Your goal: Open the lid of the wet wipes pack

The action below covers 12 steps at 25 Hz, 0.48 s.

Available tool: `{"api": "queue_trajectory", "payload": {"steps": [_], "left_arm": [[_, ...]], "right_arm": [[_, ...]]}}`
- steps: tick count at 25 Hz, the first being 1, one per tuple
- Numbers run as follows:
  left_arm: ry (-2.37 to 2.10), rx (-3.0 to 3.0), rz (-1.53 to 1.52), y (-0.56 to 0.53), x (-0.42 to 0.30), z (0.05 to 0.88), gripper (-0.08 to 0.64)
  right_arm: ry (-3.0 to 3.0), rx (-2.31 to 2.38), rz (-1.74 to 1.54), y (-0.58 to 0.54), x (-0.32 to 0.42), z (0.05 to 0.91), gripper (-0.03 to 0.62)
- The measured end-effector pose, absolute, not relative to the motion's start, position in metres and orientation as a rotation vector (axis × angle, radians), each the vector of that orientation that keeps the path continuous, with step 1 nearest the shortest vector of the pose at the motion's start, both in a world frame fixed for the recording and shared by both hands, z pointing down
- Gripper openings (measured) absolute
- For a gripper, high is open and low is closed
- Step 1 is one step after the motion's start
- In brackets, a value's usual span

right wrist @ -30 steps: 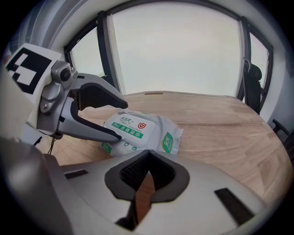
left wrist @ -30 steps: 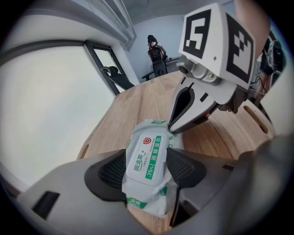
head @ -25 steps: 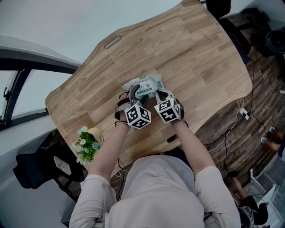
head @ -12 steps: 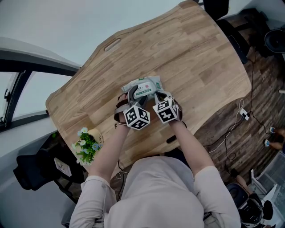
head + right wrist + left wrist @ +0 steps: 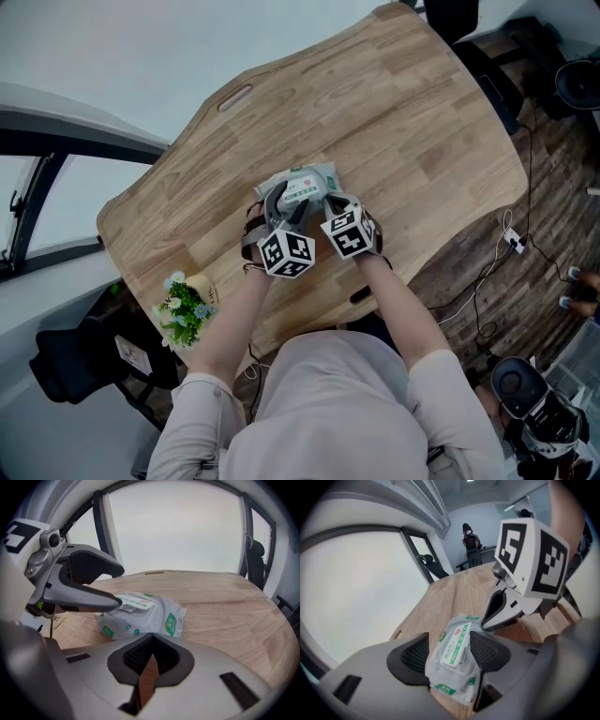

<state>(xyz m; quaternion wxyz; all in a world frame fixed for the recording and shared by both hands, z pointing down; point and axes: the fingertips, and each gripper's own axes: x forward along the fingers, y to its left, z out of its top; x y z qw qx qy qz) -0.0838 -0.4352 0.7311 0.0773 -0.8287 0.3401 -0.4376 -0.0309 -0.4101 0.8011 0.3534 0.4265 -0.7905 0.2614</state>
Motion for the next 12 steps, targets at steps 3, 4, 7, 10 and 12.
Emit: {"api": "queue_trajectory", "payload": {"steps": [3, 4, 7, 10, 12], "left_arm": [[1.049, -2.491, -1.274, -0.443, -0.084, 0.722, 0.284], [1.052, -2.492, -1.269, -0.444, -0.085, 0.72, 0.284], [1.077, -2.476, -1.24, -0.449, -0.087, 0.713, 0.281], [1.102, -2.446, -1.226, -0.457, -0.09, 0.708, 0.26], [1.105, -2.438, -1.225, -0.461, -0.091, 0.707, 0.25]], "right_arm": [[-2.045, 1.103, 0.68, -0.411, -0.03, 0.802, -0.003], [-2.045, 1.105, 0.682, -0.41, -0.03, 0.802, -0.003], [-2.047, 1.11, 0.689, -0.41, -0.031, 0.802, -0.003], [-2.045, 1.119, 0.695, -0.41, -0.031, 0.801, -0.003], [-2.043, 1.125, 0.701, -0.41, -0.03, 0.801, -0.003]]}}
